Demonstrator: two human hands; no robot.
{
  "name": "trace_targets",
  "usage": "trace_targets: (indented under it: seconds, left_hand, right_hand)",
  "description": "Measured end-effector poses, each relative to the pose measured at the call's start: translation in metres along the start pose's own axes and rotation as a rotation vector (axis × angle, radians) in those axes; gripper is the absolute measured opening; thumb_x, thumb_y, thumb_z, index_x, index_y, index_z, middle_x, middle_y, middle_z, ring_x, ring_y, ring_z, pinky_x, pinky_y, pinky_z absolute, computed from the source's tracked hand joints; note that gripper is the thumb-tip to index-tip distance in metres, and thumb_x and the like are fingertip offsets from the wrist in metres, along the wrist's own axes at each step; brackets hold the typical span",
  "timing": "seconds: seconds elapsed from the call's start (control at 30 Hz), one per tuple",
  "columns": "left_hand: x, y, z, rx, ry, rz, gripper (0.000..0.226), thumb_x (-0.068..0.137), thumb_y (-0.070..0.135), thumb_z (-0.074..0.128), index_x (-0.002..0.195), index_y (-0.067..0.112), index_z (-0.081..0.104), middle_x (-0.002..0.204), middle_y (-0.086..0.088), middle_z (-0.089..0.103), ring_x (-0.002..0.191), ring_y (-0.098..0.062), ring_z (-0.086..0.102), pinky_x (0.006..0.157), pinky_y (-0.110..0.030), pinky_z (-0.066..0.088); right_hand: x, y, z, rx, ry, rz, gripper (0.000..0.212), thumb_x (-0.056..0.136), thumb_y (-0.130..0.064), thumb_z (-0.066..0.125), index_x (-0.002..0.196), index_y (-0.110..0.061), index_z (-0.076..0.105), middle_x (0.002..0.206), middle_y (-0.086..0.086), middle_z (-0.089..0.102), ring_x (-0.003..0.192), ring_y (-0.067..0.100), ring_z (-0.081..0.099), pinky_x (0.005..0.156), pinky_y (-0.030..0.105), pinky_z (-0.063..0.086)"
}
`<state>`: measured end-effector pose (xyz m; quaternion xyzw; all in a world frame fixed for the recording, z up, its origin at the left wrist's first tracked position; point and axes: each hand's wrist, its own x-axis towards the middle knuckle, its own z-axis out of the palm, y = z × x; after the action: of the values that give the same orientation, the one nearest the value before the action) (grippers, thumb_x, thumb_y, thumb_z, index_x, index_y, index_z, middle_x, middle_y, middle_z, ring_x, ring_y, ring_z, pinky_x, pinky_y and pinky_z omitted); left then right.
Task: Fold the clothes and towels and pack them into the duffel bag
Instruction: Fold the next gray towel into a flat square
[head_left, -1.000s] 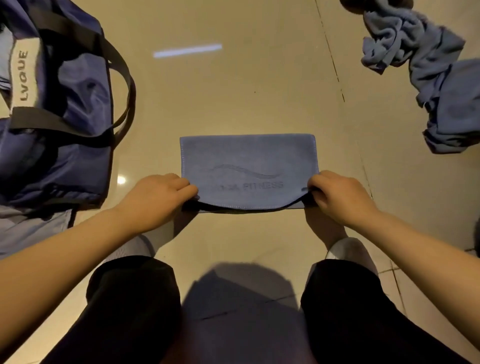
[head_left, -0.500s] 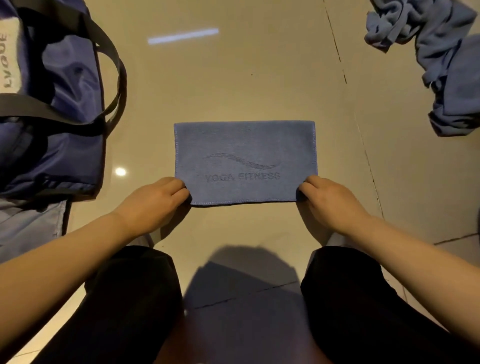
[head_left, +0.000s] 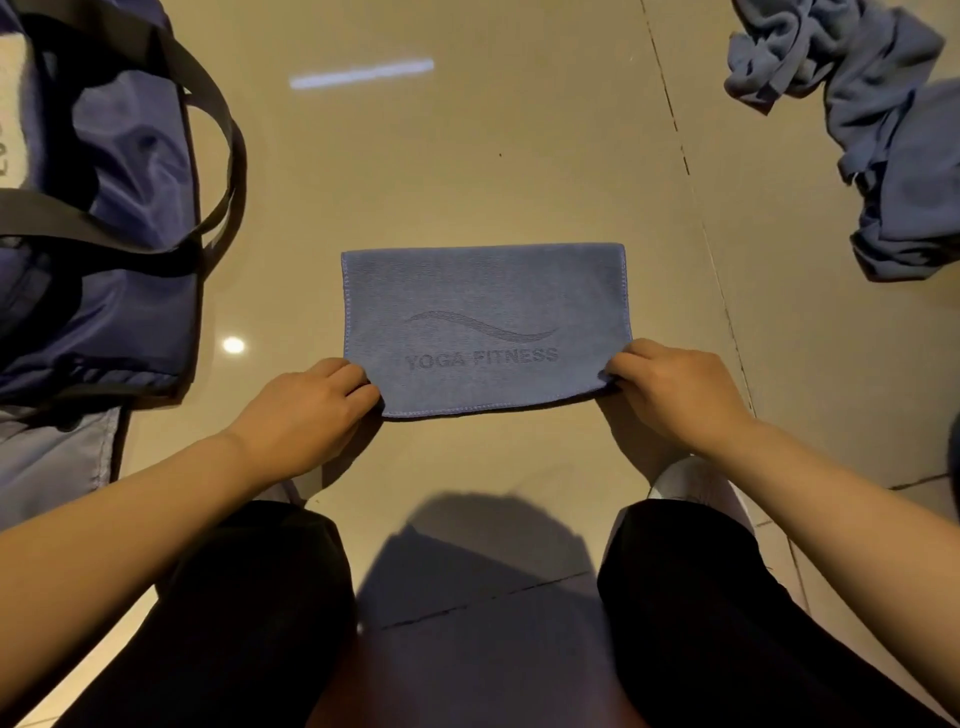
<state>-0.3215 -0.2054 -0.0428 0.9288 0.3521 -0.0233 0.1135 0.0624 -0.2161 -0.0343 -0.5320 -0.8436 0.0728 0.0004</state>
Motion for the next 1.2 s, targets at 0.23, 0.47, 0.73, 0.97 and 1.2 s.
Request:
trace_targets:
  seconds: [0.23, 0.47, 0.73, 0.97, 1.2]
  left_hand:
    - [-0.007, 0.007, -0.007, -0.009, 0.034, 0.020, 0.048, 0.049, 0.002, 0.091, 0.093, 0.003, 0.072, 0.091, -0.016, 0.069, 0.075, -0.035, 0.067, 0.041, -0.033, 0.051]
    - [0.002, 0.004, 0.000, 0.081, -0.052, 0.099, 0.043, 0.052, 0.001, 0.087, 0.091, 0.000, 0.069, 0.082, -0.019, 0.065, 0.066, -0.033, 0.062, 0.045, -0.036, 0.053]
    - [-0.003, -0.002, -0.043, -0.671, -0.274, -0.447, 0.017, 0.071, 0.033, 0.071, 0.086, 0.026, 0.072, 0.080, 0.006, 0.072, 0.073, -0.013, 0.067, 0.070, -0.035, 0.055]
    - [-0.013, -0.021, -0.107, -1.544, -0.355, -0.722, 0.070, 0.031, 0.034, 0.098, 0.090, 0.006, 0.074, 0.083, -0.030, 0.068, 0.067, -0.030, 0.069, 0.060, -0.032, 0.059]
    - [0.030, -0.018, -0.057, -0.645, 0.007, -0.861, 0.027, 0.092, 0.019, 0.061, 0.118, 0.019, 0.059, 0.116, -0.009, 0.063, 0.100, -0.027, 0.062, 0.083, -0.035, 0.049]
  right_hand:
    - [-0.011, 0.011, 0.003, 0.007, -0.014, -0.026, 0.015, 0.071, 0.003, 0.072, 0.083, -0.007, 0.071, 0.079, 0.013, 0.066, 0.055, 0.034, 0.057, 0.045, 0.034, 0.047]
    - [-0.006, 0.015, 0.011, -0.120, -0.165, -0.160, 0.023, 0.062, 0.003, 0.078, 0.079, -0.003, 0.065, 0.072, 0.015, 0.057, 0.047, 0.030, 0.050, 0.040, 0.029, 0.033]
    - [0.000, 0.005, -0.047, 0.492, -0.522, 0.355, 0.003, 0.084, -0.010, 0.062, 0.084, -0.008, 0.060, 0.080, 0.005, 0.062, 0.071, 0.021, 0.056, 0.058, 0.027, 0.040]
    - [0.003, 0.018, -0.125, 1.029, -0.544, 0.551, 0.019, 0.085, 0.011, 0.051, 0.079, 0.001, 0.066, 0.059, 0.009, 0.057, 0.048, 0.015, 0.047, 0.044, 0.020, 0.039]
    - [0.041, 0.012, -0.071, 0.443, -0.265, 0.632, 0.019, 0.091, -0.018, 0.057, 0.110, -0.016, 0.062, 0.105, 0.002, 0.064, 0.087, 0.020, 0.058, 0.075, 0.033, 0.047]
